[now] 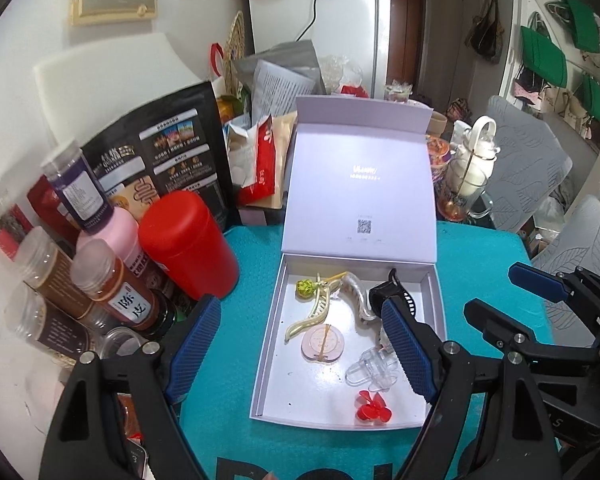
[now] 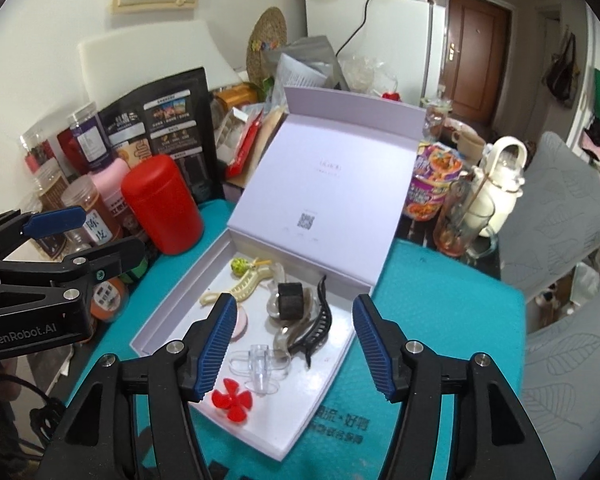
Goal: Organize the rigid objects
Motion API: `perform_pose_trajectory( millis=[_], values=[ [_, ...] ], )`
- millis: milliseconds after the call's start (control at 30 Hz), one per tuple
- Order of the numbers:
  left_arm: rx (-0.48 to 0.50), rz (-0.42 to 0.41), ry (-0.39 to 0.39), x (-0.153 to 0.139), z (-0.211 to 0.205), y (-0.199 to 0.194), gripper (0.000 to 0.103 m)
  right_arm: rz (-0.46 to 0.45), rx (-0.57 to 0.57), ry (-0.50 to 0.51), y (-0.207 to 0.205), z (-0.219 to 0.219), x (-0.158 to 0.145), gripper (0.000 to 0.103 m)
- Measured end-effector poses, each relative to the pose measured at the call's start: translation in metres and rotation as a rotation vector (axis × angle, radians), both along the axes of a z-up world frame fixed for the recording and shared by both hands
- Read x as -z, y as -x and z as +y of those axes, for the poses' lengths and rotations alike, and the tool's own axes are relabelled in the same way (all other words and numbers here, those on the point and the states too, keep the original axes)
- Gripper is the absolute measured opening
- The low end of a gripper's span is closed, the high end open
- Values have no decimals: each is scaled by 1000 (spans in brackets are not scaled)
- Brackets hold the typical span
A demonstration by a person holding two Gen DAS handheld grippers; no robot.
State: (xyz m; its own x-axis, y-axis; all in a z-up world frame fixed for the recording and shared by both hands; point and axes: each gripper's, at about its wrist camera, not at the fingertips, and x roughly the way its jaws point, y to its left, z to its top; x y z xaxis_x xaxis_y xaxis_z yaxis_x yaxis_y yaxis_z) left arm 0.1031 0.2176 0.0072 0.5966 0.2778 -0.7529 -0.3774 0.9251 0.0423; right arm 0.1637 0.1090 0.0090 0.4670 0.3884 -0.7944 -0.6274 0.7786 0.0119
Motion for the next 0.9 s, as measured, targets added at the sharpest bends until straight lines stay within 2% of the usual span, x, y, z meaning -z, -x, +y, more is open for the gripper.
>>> perform_pose_trajectory(
  millis=[367, 600, 900],
  values=[
    [-13, -76, -30, -50, -38, 42, 83, -61, -7, -35, 36, -31, -51, 65],
    [-44, -91, -23, -60, -65, 69, 83, -94, -41, -53, 64, -60, -78, 70],
    [-80, -81, -17, -63, -102, 107, 83, -93, -79, -66, 95, -97, -93, 70]
  ],
)
